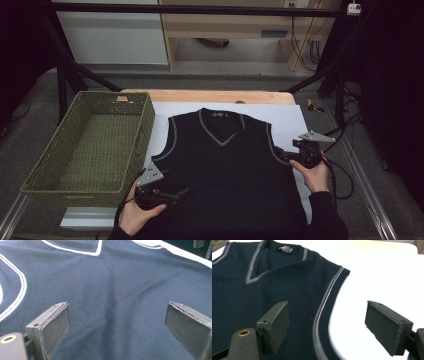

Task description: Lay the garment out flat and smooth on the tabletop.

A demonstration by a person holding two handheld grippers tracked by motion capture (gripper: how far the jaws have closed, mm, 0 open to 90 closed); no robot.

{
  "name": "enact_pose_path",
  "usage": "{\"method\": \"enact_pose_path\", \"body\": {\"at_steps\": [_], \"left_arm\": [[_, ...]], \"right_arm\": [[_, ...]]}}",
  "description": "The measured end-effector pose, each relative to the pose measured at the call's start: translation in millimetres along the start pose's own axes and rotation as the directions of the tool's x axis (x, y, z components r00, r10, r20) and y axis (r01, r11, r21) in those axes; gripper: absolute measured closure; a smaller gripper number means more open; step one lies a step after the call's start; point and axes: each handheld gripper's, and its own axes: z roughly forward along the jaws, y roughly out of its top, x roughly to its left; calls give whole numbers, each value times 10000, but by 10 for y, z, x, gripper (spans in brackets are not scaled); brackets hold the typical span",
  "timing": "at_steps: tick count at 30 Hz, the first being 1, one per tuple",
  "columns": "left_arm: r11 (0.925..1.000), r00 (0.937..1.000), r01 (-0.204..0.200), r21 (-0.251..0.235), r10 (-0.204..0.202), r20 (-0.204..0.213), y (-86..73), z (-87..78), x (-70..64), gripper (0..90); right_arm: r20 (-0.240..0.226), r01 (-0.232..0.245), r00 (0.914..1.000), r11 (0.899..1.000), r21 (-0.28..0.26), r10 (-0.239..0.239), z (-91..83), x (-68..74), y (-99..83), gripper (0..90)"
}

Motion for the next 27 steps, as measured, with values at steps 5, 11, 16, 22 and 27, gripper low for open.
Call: {"method": "enact_pose_path", "body": {"at_steps": [5, 11, 16, 22, 27], "left_arm": [[9998, 9998, 191, 59, -190, -69, -43, 69, 102, 16], [9992, 9994, 335, 209, -332, -132, -89, 105, 187, 12], [9991, 9991, 395, 148, -392, -161, -93, 99, 215, 12], [9983, 9985, 530, 230, -528, -106, -113, 110, 236, 13], [9979, 9982, 595, 263, -594, -53, -121, 109, 256, 13]], "right_arm": [[207, -177, 9996, 9995, 247, 172, 320, -107, 117, 244], [453, -206, 9988, 9980, 599, 179, 678, -163, 195, 316], [842, -52, 9964, 9947, 1024, -34, 886, -198, 246, 402], [1018, -187, 9948, 9887, 1486, 36, 1057, -217, 324, 495], [865, -374, 9960, 9848, 1697, 229, 1139, -213, 373, 591]]}}
